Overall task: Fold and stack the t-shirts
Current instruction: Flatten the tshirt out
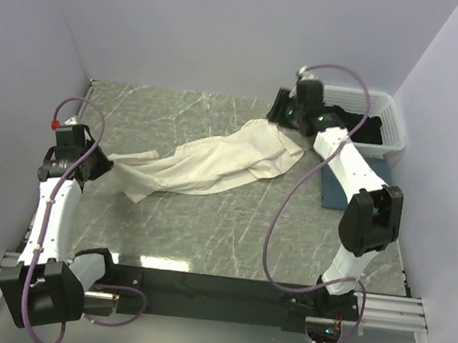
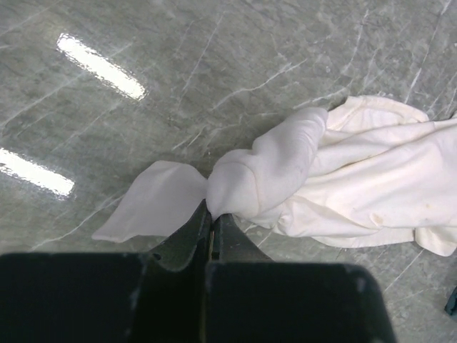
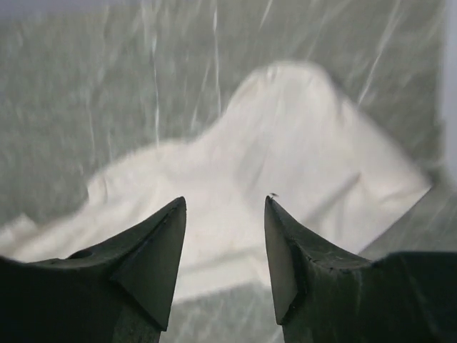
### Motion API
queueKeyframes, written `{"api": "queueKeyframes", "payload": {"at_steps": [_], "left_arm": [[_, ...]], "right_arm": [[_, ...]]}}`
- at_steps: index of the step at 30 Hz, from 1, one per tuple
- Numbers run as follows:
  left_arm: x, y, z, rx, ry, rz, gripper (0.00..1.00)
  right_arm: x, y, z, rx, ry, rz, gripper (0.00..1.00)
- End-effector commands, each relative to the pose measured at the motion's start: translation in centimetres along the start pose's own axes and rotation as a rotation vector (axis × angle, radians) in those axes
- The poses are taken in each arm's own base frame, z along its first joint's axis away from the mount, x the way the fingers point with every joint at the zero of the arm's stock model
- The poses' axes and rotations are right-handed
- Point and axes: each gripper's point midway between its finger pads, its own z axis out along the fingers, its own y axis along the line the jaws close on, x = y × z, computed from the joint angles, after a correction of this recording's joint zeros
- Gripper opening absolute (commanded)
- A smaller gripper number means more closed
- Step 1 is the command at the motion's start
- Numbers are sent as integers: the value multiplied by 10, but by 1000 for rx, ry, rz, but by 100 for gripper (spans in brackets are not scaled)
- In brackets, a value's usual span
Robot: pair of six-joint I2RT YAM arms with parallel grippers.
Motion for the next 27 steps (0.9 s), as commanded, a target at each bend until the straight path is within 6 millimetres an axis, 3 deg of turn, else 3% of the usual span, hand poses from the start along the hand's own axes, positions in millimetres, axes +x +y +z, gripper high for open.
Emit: {"api": "queueKeyframes", "payload": {"at_steps": [1,2,5,10,16,23,27], "left_arm": [[-9,-12,1,57,-29,-12,1],[-8,-12,2,57,-27,-10,1],[-8,-11,3,52,-24,-8,1],[-7,-10,4,48,-20,-10,1],[-4,-8,5,45,-15,-9,1],[-3,-8,3,47,-19,-12,1],[-2,-8,3,52,-18,-13,1]], "right_arm": [[71,37,-16,-141,144,-134,52],[98,32,-15,-131,203,-161,50],[156,38,-16,-124,316,-245,46],[205,41,-5,-128,389,-274,47],[227,39,17,-55,418,-337,51],[231,32,32,40,396,-384,54],[251,22,38,101,440,-412,54]]}}
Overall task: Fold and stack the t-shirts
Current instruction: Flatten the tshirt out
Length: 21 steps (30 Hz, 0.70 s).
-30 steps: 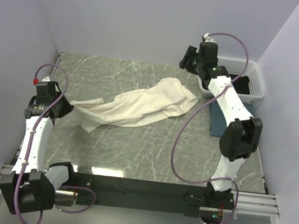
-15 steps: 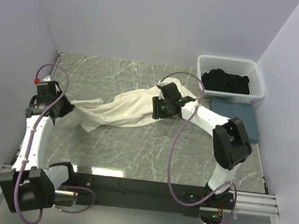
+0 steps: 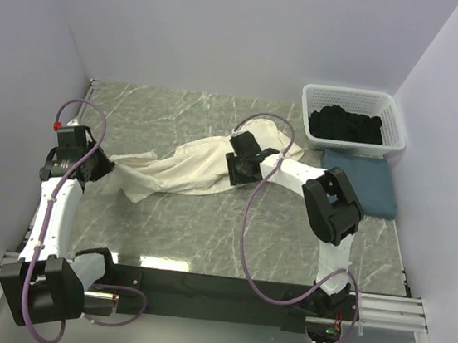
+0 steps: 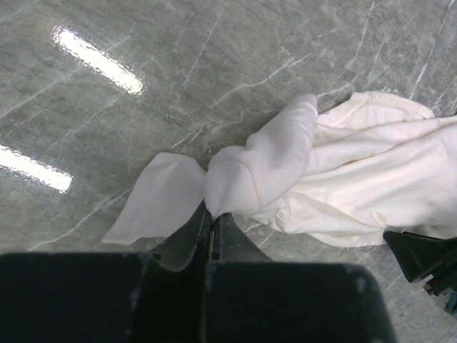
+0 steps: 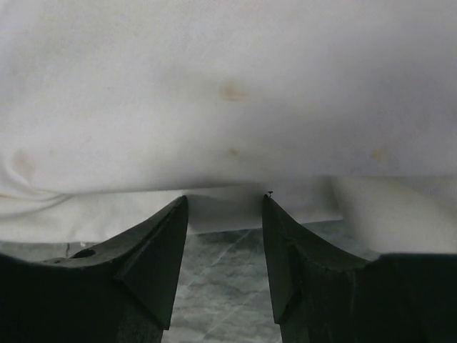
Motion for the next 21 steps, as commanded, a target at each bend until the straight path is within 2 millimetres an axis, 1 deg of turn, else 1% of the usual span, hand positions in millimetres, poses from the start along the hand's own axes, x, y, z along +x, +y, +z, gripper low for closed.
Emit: {"api": "queueKeyframes", "payload": {"at_steps": [1,5,8,9,10,11,12,14,15,17,18,19,20,21], "left_arm": [[-8,-9,-4,46,-36,-11,1],[-7,-9,-3,46,-38,-13,1],[-8,-10,-3,50,-39,-15,1],[-8,-10,-2,49,-39,-18,1],[-9,-10,-2,47,-41,-18,1],[-12,-11,-3,48,-46,-17,1],[-14,-12,-4,47,-50,-17,1],[-21,-15,-7,47,-61,-17,1],[-22,-16,-8,46,-61,-14,1],[-29,-19,-10,42,-73,-11,1],[-30,-19,-11,40,-74,-9,1],[-30,-17,-11,30,-73,-11,1],[-31,-17,-11,28,-75,-11,1],[-30,-15,-11,24,-75,-11,1]], "right_arm": [[-2,-4,8,77,-6,-22,53],[17,-8,16,110,48,-33,48],[26,-13,15,127,72,-38,29],[23,-13,11,127,64,-42,16],[22,-16,6,135,67,-48,10],[17,-16,1,138,55,-52,0],[6,-16,-12,137,26,-62,0],[-9,-19,-33,150,4,-71,0],[-22,-21,-52,159,-32,-83,0],[-30,-24,-77,167,-31,-96,0],[-36,-25,-94,164,-46,-91,0],[-27,-28,-105,170,-7,-95,0],[-22,-29,-113,167,6,-88,0],[-19,-28,-127,156,0,-64,0]]}}
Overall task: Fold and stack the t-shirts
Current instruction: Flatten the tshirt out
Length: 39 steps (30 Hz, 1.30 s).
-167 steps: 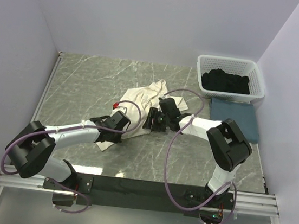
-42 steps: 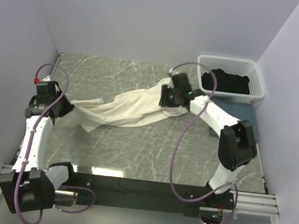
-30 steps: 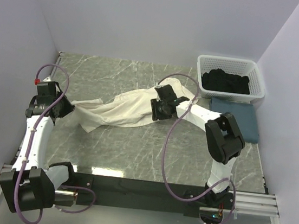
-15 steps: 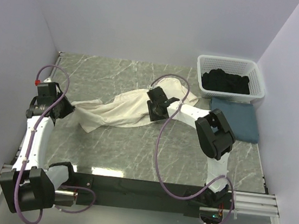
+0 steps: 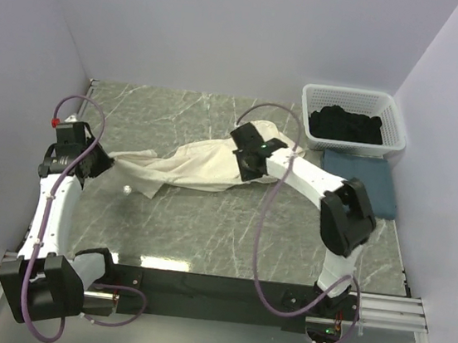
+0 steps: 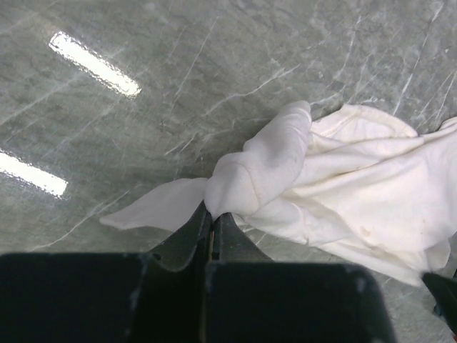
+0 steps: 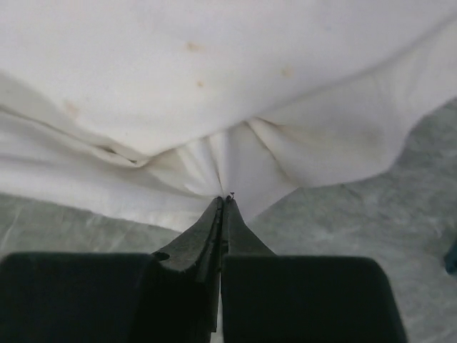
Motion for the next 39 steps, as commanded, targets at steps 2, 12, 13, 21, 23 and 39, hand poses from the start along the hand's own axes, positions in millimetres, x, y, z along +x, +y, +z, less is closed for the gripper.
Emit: {"api": "queueKeyframes", "payload": {"at_steps": [2,12,13,21,23,39], "left_arm": [[-18,-8,-9,16,-66,-2,1],[-6,-2,-6,17,-45,-7,1],[-4,-1,-6,15,-41,-8,1],[-1,-1,-8,25,-43,-1,1],[0,-2,-9,32,-43,-2,1],[11,1,-7,49,-26,-6,1]], "right_arm": [[28,-18,-70,-12,58,22,0],[143,18,-95,-339,339,65,30],[138,22,-97,-371,323,63,37],[98,-29,-57,-204,147,350,45],[96,-50,-42,-158,112,459,46],[111,-98,27,112,111,509,50]]}}
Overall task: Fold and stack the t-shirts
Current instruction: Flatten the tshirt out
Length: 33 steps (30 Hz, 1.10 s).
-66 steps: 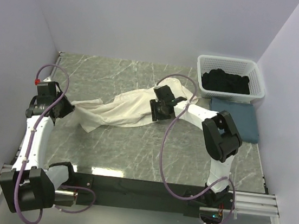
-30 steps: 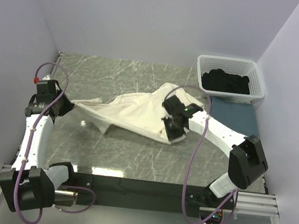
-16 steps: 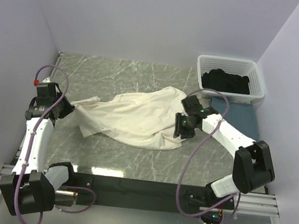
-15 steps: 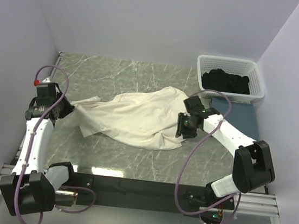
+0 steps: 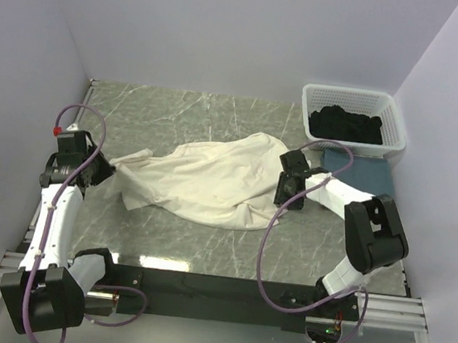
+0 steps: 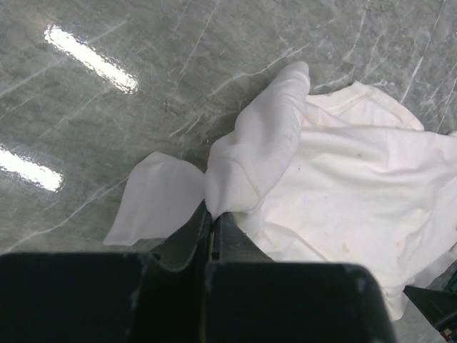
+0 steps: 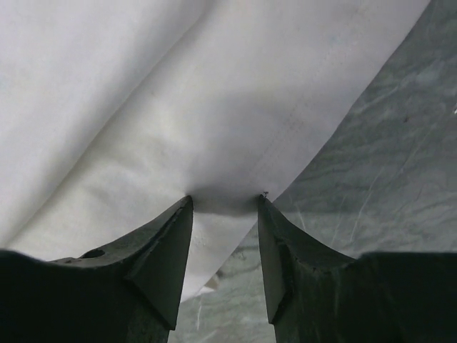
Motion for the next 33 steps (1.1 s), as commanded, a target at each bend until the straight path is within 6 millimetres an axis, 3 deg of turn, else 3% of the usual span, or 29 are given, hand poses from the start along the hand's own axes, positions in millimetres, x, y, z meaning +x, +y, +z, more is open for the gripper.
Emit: {"api": "queueKeyframes", "payload": {"at_steps": [1,4,5,7,9,15,17,19,20,21,22,23,24,26,27,29,30,32,33], "left_arm": [[-7,-8,-3,40,-34,-3,1],[-7,-6,-3,29,-35,-1,1],[-8,-6,-3,30,-36,-1,1],[-9,-6,-2,28,-38,-2,1],[-9,-6,-2,26,-37,-2,1],[-10,-5,-1,18,-35,3,1],[-10,-4,0,15,-35,2,1],[-9,-4,2,15,-28,-2,1],[-8,-4,3,16,-25,-4,1],[-7,-5,3,21,-22,-4,1],[-8,-5,4,23,-21,-7,1],[-7,-5,4,22,-20,-7,1],[-7,-5,5,21,-18,-8,1],[-6,-4,6,20,-17,-10,1],[-6,-4,6,21,-18,-10,1],[-5,-4,9,20,-14,-14,1],[-5,-3,9,18,-13,-14,1],[-6,-3,12,15,-14,-15,1],[-7,-4,13,15,-15,-15,1]], "right_arm": [[-12,0,11,32,-44,7,48],[-15,5,15,48,-37,-16,23],[-15,6,18,51,-21,-22,8],[-31,12,13,50,-39,-30,0],[-52,16,2,48,-91,-43,0],[-184,40,-70,57,-448,-26,0],[-221,49,-82,55,-527,-11,1],[-236,57,-84,41,-524,-16,14],[-237,61,-73,46,-493,-23,21],[-249,68,-84,23,-512,-16,31],[-243,70,-82,15,-482,-21,46],[-241,72,-88,-2,-481,-21,52],[-230,74,-81,-22,-458,-33,55],[-217,72,-91,-58,-455,-22,57],[-195,68,-77,-61,-400,-32,57],[-171,72,-78,-129,-350,-28,57],[-148,68,-66,-133,-296,-37,57],[-123,73,-64,-180,-251,-34,56],[-102,69,-52,-188,-207,-34,55]]}}
